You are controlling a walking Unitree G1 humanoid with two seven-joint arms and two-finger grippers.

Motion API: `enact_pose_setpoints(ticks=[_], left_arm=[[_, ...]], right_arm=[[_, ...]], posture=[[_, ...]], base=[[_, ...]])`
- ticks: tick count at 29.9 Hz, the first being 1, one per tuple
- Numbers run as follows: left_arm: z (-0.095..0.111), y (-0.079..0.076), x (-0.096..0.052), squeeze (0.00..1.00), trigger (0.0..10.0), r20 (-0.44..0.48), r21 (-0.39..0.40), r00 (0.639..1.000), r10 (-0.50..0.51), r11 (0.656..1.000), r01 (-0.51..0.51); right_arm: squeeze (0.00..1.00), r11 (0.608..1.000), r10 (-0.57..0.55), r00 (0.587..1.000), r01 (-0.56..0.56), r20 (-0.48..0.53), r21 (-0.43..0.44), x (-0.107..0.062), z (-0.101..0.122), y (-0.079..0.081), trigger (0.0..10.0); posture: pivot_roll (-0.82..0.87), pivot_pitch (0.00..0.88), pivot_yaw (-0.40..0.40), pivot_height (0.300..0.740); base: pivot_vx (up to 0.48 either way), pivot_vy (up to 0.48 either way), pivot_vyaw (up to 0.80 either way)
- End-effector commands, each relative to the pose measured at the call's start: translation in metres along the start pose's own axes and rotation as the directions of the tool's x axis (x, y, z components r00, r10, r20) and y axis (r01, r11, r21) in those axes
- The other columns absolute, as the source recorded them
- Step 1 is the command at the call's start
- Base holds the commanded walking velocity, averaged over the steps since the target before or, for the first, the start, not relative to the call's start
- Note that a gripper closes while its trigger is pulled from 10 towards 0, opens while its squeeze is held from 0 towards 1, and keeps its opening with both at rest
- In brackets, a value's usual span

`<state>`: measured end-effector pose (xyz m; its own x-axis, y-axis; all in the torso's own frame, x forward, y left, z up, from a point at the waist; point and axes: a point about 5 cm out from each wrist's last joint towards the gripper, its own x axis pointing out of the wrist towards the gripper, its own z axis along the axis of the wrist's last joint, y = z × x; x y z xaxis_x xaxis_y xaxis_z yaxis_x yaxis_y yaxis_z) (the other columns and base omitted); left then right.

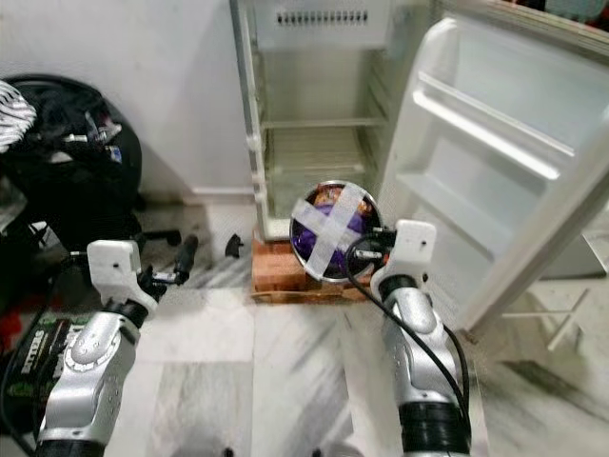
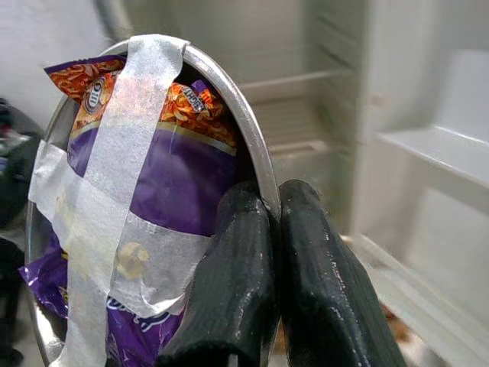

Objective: Restocking fridge

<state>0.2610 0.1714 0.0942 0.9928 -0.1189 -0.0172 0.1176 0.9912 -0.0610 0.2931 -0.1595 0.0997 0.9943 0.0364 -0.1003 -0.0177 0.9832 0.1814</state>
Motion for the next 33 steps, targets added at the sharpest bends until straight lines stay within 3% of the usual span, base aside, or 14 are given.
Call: enact_pose_setpoints(ticks=[1,8,19,22,33], left_arm=[[0.0016,0.0068,-0.0002,0.00,10.0,0.002,0.022,1.000,0.031,0.999,-0.031],[0.0043,0.0076,0.0017,0.00,10.0,0.014,0.026,0.999,0.043,0.999,-0.043],[0.0043,0.0075,0.0027,0.00,10.0,0.013,0.037,0.999,0.047,0.998,-0.047],[0.0040,0.0057,0.0021,0.00,10.0,0.008,0.000,1.000,0.013,1.000,-0.013],[0.0042,0.0044,0.0028,0.00,10.0,0.012,0.019,1.000,0.028,0.999,-0.028]], right_arm=[[0.00,0.999,0.032,0.999,-0.033,0.035,0.008,0.0026,0.0081,0.0089,10.0],[0.00,0.999,0.034,0.999,-0.034,0.031,0.008,0.0026,0.0073,0.0098,10.0],[0.00,1.000,0.023,0.999,-0.023,0.033,0.009,0.0054,0.0080,0.0087,10.0],[0.00,1.000,0.020,0.999,-0.020,0.033,0.008,0.0058,0.0082,0.0089,10.0],[0.00,1.000,0.018,0.999,-0.018,0.029,0.005,0.0071,0.0073,0.0078,10.0]], posture=[[0.05,0.048,-0.016,0.740],[0.05,0.049,-0.016,0.740],[0.06,0.051,-0.019,0.740],[0.06,0.051,-0.019,0.740],[0.05,0.055,-0.022,0.740]], base=[[0.428,0.000,0.00],[0.421,0.000,0.00],[0.026,0.000,0.00],[0.462,0.000,0.00],[0.470,0.000,0.00]])
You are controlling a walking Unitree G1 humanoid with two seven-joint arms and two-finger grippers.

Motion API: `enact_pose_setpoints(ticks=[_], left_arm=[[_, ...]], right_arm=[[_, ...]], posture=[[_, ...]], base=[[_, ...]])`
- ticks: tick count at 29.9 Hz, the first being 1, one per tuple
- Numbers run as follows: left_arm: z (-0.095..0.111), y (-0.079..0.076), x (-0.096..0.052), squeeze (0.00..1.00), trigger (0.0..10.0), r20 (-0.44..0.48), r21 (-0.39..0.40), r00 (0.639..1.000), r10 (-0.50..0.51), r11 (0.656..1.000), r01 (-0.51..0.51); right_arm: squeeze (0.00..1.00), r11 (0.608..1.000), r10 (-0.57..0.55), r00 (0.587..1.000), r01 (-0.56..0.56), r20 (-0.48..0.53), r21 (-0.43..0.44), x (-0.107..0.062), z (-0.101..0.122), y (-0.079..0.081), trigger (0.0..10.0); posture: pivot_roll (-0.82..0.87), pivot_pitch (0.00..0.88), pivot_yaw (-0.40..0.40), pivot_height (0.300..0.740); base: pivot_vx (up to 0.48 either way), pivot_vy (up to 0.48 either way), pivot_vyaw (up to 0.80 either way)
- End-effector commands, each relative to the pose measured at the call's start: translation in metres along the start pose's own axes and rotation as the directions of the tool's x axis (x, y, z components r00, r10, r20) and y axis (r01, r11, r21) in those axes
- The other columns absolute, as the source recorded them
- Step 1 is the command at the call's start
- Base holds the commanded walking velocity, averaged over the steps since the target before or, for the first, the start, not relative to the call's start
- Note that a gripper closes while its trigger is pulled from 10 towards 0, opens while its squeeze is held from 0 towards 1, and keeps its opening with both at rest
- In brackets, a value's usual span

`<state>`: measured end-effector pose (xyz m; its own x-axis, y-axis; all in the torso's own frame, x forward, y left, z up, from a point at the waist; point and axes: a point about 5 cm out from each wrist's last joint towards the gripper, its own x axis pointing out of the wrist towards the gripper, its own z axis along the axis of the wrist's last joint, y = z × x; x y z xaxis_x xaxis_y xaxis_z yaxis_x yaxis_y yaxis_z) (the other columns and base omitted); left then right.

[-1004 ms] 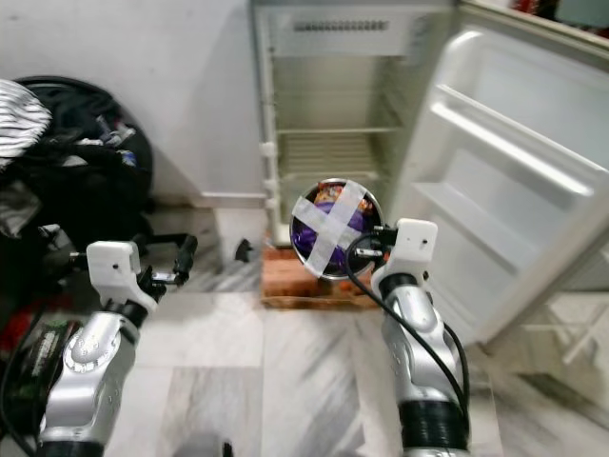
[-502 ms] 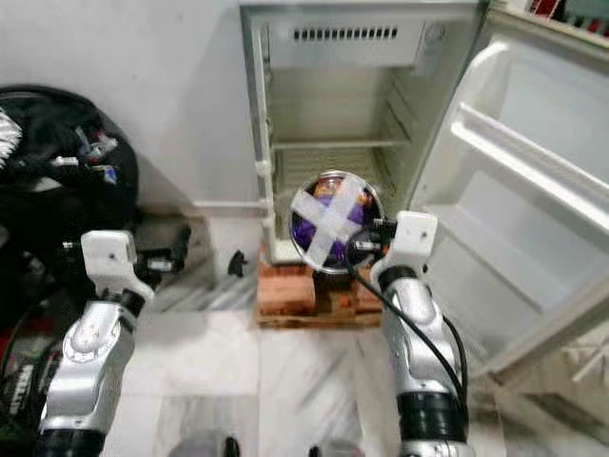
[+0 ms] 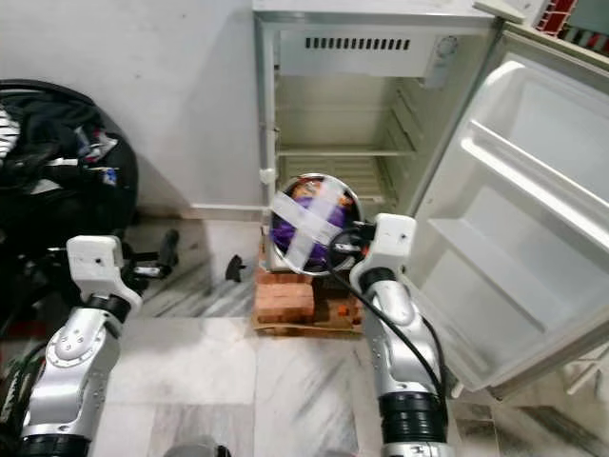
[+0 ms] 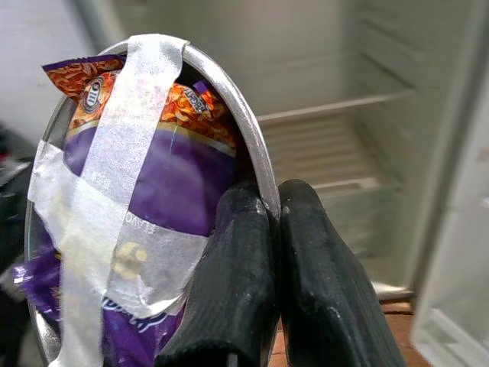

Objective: Restocking fridge

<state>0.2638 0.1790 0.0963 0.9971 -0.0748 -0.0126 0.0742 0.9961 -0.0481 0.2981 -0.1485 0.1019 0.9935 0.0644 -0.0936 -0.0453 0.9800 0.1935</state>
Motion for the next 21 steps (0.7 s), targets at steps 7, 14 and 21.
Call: enact_pose_setpoints(ticks=[7,14,21], left_arm=[[0.0016,-0.0039,0.0007,0.00,10.0,0.007,0.010,1.000,-0.021,1.000,0.021],[0.0001,-0.0029,0.0014,0.00,10.0,-0.005,0.022,1.000,-0.003,1.000,0.003],[-0.0010,-0.0038,0.0005,0.00,10.0,-0.008,0.020,1.000,-0.010,1.000,0.010]], right_arm=[[0.00,1.000,-0.013,0.999,0.013,0.031,-0.010,0.0034,0.0076,-0.0037,10.0],[0.00,1.000,-0.008,1.000,0.009,0.029,-0.017,0.0048,0.0072,-0.0029,10.0],[0.00,1.000,-0.009,0.999,0.010,0.032,-0.021,0.0064,0.0079,-0.0035,10.0]], posture=[[0.06,0.054,-0.023,0.740],[0.06,0.052,-0.024,0.740],[0.06,0.049,-0.026,0.740]], base=[[0.458,0.000,0.00],[0.352,0.000,0.00],[0.167,0.036,0.00]])
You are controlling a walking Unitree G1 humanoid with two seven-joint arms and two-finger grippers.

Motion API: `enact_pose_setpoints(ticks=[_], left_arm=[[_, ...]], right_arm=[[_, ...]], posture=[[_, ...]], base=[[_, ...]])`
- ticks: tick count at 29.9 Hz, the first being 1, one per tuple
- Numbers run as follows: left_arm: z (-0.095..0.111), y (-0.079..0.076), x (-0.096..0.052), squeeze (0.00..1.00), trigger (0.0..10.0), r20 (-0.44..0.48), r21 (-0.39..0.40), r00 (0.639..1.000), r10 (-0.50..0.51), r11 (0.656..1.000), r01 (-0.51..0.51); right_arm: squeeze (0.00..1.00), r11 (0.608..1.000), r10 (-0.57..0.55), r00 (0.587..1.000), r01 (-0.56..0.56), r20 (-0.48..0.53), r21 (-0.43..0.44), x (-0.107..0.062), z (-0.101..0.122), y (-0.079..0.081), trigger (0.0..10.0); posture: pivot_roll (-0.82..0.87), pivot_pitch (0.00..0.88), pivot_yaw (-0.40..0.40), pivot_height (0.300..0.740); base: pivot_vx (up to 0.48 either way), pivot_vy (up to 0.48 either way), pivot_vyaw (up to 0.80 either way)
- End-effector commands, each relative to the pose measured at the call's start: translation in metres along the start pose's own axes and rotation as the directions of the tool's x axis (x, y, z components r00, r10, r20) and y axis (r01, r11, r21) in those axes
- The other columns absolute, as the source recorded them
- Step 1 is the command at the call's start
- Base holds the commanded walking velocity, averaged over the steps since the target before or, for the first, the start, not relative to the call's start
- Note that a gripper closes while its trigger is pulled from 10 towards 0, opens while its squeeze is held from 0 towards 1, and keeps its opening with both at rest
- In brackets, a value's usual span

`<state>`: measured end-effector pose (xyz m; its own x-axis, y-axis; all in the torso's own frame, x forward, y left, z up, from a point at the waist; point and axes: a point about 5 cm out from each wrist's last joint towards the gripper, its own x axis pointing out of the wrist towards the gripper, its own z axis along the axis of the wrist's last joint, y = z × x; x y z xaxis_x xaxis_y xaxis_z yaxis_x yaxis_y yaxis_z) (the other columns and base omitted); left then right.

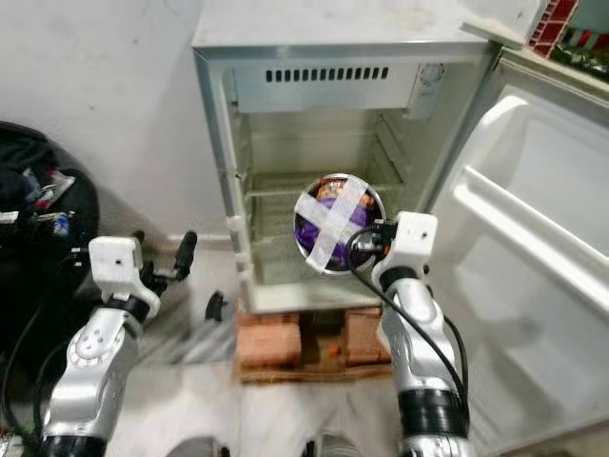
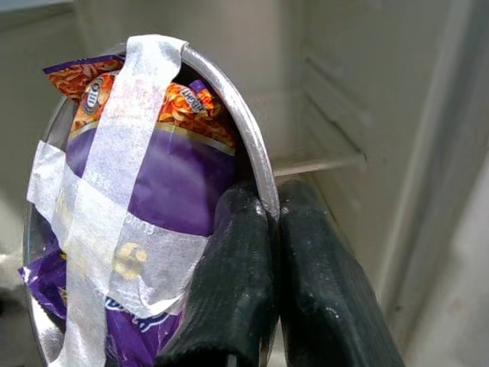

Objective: Restocking fridge

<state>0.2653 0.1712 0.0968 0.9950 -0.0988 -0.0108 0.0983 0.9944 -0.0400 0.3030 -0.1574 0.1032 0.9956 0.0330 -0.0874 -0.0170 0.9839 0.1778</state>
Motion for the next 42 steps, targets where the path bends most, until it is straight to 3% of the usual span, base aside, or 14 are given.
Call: enact_pose_setpoints(ticks=[1,7,28,42], left_arm=[[-0.0012,0.0038,-0.0017,0.00,10.0,-0.009,0.012,1.000,0.014,1.000,-0.014],[-0.0018,0.0045,-0.0017,0.00,10.0,-0.016,0.000,0.999,0.028,1.000,-0.028],[-0.0025,0.0031,-0.0039,0.00,10.0,-0.020,0.009,1.000,0.022,1.000,-0.022],[-0.0022,0.0025,-0.0049,0.00,10.0,-0.014,0.005,1.000,0.016,1.000,-0.016]], right_arm=[[0.00,1.000,0.020,1.000,-0.020,0.020,-0.007,0.0021,0.0045,0.0052,10.0],[0.00,1.000,0.021,1.000,-0.020,0.018,-0.012,0.0028,0.0041,0.0061,10.0],[0.00,1.000,0.009,1.000,-0.009,0.010,-0.022,0.0032,0.0013,0.0056,10.0],[0.00,1.000,-0.004,1.000,0.004,0.010,-0.028,0.0040,0.0017,0.0037,10.0]], posture=[[0.06,0.049,-0.026,0.740],[0.06,0.053,-0.027,0.740],[0.06,0.061,-0.029,0.740],[0.06,0.065,-0.030,0.740]], base=[[0.300,0.255,0.00],[0.289,0.349,0.00],[0.012,0.000,0.00],[0.364,0.070,0.00]])
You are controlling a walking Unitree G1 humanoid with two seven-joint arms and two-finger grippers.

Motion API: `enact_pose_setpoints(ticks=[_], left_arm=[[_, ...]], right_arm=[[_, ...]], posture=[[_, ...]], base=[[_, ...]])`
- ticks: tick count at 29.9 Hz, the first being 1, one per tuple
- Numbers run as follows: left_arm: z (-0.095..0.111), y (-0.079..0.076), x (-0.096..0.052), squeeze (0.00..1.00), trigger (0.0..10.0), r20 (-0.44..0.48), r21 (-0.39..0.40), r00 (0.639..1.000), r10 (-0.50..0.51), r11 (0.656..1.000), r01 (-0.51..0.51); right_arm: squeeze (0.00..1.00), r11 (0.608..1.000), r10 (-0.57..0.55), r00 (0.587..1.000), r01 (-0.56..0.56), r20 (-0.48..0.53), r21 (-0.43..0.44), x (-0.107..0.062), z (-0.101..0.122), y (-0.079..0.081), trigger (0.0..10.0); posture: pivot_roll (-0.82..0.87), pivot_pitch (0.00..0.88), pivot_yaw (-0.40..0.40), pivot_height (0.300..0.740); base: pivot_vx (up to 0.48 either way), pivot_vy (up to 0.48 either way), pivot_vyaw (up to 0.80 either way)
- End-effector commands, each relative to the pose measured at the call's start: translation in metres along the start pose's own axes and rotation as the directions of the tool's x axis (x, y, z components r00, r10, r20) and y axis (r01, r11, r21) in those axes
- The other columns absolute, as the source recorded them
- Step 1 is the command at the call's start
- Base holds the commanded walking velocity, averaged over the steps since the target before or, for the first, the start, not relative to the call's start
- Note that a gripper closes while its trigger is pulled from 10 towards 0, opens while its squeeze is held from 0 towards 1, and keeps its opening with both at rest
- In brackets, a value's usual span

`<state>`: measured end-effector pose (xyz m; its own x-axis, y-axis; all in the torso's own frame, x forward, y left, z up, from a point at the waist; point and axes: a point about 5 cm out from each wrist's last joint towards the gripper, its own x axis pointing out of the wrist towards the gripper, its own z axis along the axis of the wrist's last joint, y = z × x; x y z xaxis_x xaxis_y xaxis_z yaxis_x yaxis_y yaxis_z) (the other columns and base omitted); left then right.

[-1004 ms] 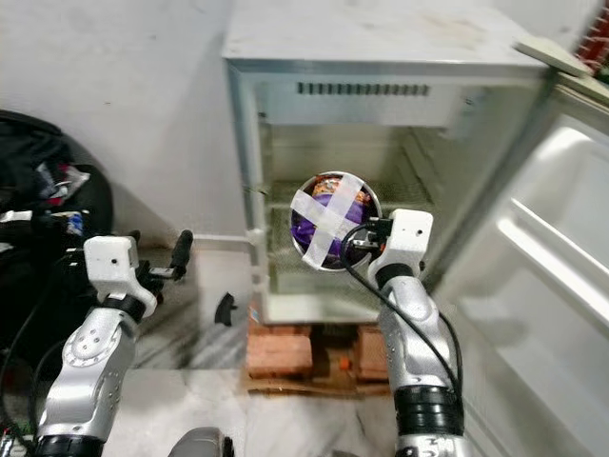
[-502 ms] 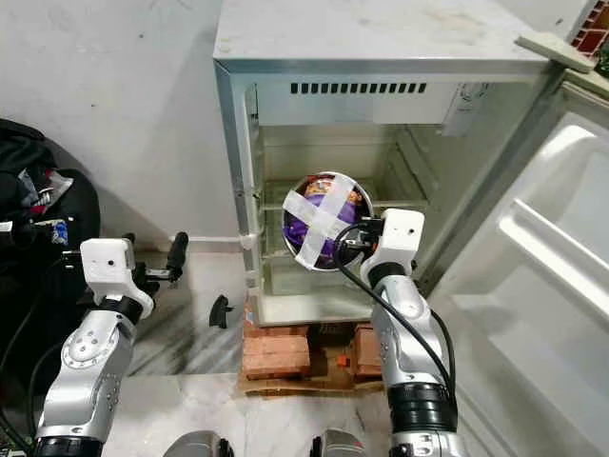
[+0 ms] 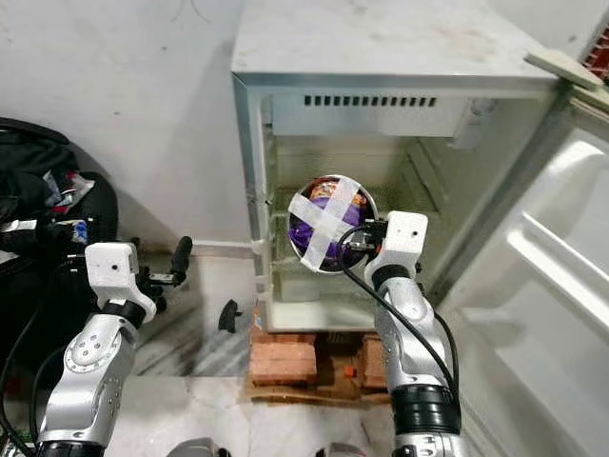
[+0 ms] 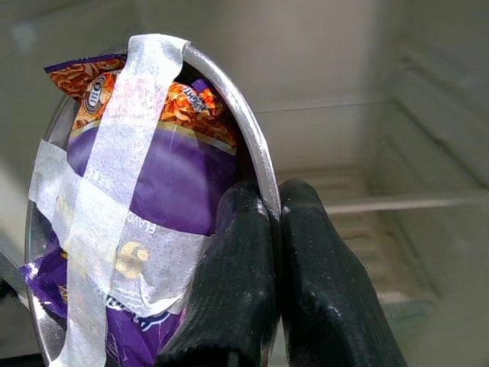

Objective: Restocking fridge

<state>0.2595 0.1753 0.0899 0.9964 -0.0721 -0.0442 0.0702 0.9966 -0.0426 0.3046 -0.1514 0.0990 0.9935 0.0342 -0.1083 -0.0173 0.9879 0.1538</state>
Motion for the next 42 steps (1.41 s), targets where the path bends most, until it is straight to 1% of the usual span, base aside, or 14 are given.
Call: enact_pose_setpoints(ticks=[1,7,15,22,24,27,29,31,32,34,35,37,40,42], left_arm=[[0.005,-0.001,0.001,0.00,10.0,0.019,0.009,1.000,-0.012,1.000,0.011],[0.005,0.001,0.001,0.00,10.0,0.018,0.010,1.000,0.001,1.000,-0.001],[0.005,0.001,-0.001,0.00,10.0,0.024,0.003,1.000,0.011,1.000,-0.012],[0.000,0.006,-0.017,0.00,10.0,-0.016,0.012,0.998,0.059,0.998,-0.059],[-0.003,0.008,-0.023,0.00,10.0,-0.034,0.023,0.997,0.075,0.997,-0.074],[-0.004,0.011,-0.026,0.00,10.0,-0.046,0.023,0.996,0.083,0.996,-0.082],[-0.003,0.013,-0.032,0.00,10.0,-0.055,0.024,0.994,0.098,0.995,-0.097],[-0.003,0.014,-0.035,0.00,10.0,-0.061,0.024,0.993,0.104,0.994,-0.102],[-0.003,0.016,-0.039,0.00,10.0,-0.072,0.016,0.990,0.117,0.993,-0.116],[-0.003,0.016,-0.045,0.00,10.0,-0.077,0.012,0.990,0.120,0.993,-0.119],[-0.002,0.015,-0.048,0.00,10.0,-0.072,-0.004,0.991,0.116,0.993,-0.117],[-0.002,0.014,-0.050,0.00,10.0,-0.070,-0.017,0.991,0.111,0.993,-0.113],[0.002,0.008,-0.063,0.00,10.0,-0.077,-0.029,0.993,0.093,0.995,-0.096],[0.001,0.009,-0.072,0.00,10.0,-0.100,-0.021,0.989,0.113,0.993,-0.115]], right_arm=[[0.00,1.000,-0.003,1.000,0.003,0.031,-0.004,0.002,0.007,-0.002,10.0],[0.00,1.000,-0.003,1.000,0.003,0.028,-0.004,0.000,0.006,-0.001,10.0],[0.00,1.000,-0.012,0.999,0.012,0.031,-0.006,0.001,0.007,-0.003,10.0],[0.00,0.999,-0.048,0.999,0.048,0.013,-0.010,0.005,0.004,-0.009,10.0],[0.00,0.998,-0.064,0.998,0.064,-0.014,0.027,0.009,0.001,-0.009,10.0],[0.00,0.997,-0.066,0.997,0.068,-0.034,0.041,0.012,-0.001,-0.007,10.0],[0.00,0.992,-0.093,0.994,0.098,-0.065,0.080,0.020,-0.003,-0.005,10.0],[0.00,0.990,-0.104,0.992,0.111,-0.078,0.092,0.022,-0.004,-0.005,10.0],[0.00,0.983,-0.117,0.988,0.130,-0.102,0.127,0.029,-0.005,-0.002,10.0],[0.00,0.978,-0.123,0.986,0.139,-0.113,0.155,0.033,-0.006,0.001,10.0],[0.00,0.973,-0.121,0.985,0.142,-0.123,0.180,0.038,-0.006,0.004,10.0],[0.00,0.971,-0.120,0.985,0.143,-0.127,0.192,0.039,-0.006,0.005,10.0],[0.00,0.946,-0.143,0.978,0.180,-0.150,0.270,0.051,-0.002,0.010,10.0],[0.00,0.923,-0.157,0.972,0.209,-0.177,0.324,0.062,0.003,0.018,10.0]], posture=[[0.06,0.066,-0.029,0.740],[0.06,0.067,-0.031,0.740],[0.06,0.067,-0.031,0.740],[0.09,0.074,-0.036,0.740],[0.12,0.083,-0.044,0.740],[0.13,0.090,-0.048,0.740],[0.15,0.103,-0.052,0.740],[0.15,0.106,-0.052,0.740],[0.16,0.115,-0.055,0.740],[0.18,0.130,-0.063,0.740],[0.19,0.134,-0.063,0.740],[0.20,0.146,-0.065,0.740],[0.24,0.187,-0.080,0.740],[0.27,0.213,-0.091,0.740]], base=[[0.330,0.000,0.00],[0.344,0.000,0.00],[0.000,0.000,0.00],[0.000,0.000,0.00],[0.000,0.000,0.00],[0.000,0.000,0.00],[0.000,0.000,0.00],[0.000,0.000,0.00],[0.000,0.000,0.00],[0.000,0.000,0.00],[0.000,0.000,0.00],[0.000,0.000,0.00],[0.000,0.000,0.00],[0.000,0.000,0.00]])
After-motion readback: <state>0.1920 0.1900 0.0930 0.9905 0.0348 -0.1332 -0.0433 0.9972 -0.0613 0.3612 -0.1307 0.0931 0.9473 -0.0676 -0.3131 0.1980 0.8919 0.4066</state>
